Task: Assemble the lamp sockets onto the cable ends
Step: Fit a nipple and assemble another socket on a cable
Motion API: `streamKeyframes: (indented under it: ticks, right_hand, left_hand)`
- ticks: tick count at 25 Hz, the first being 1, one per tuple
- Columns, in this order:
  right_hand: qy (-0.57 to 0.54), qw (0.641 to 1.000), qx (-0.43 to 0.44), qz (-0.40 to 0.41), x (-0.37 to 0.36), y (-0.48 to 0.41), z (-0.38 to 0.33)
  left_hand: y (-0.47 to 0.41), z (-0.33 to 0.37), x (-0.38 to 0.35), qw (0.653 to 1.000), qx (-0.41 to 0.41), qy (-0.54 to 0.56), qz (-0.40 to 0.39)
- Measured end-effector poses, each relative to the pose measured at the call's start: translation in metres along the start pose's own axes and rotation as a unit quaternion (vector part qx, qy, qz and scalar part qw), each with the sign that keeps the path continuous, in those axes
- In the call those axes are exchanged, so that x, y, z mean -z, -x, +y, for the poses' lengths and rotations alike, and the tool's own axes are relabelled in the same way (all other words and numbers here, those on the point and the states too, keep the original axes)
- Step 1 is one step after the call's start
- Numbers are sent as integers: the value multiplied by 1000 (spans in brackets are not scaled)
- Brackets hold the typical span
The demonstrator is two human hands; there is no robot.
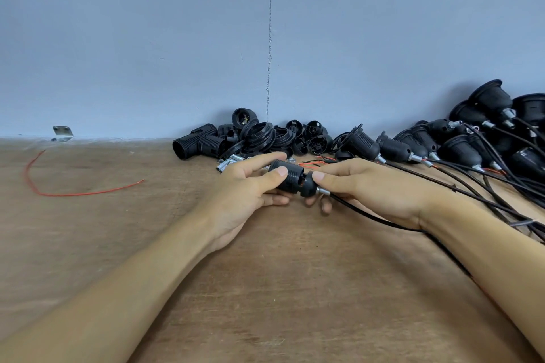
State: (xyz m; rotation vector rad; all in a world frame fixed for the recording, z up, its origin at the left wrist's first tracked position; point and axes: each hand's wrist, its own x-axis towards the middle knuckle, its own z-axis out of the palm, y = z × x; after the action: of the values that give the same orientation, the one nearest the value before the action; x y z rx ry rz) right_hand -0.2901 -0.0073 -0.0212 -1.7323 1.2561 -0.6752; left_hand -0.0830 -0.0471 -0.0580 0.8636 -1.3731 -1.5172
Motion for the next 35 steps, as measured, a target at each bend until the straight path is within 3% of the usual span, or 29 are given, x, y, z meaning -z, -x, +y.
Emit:
streamKeyframes:
  ticks: [7, 12, 15, 21, 35]
  right_hand:
    - [-47, 998, 28, 18, -8, -2, 4]
    - [-85, 996, 39, -14, -9, -2, 3]
    - [-64, 997, 42, -34, -6, -1, 3]
    - [-52, 996, 47, -47, -8, 0, 4]
    - [-151, 984, 77, -48, -8, -1, 18]
  left_hand:
    - [4, 3, -8, 999, -1, -26, -35]
    - [7, -5, -5, 979, -44, -193, -59]
    - [7, -7, -4, 970, -71, -228, -35]
    - [6, -4, 0, 970, -98, -210, -68]
    - [10, 0, 3, 964, -121, -203, -119]
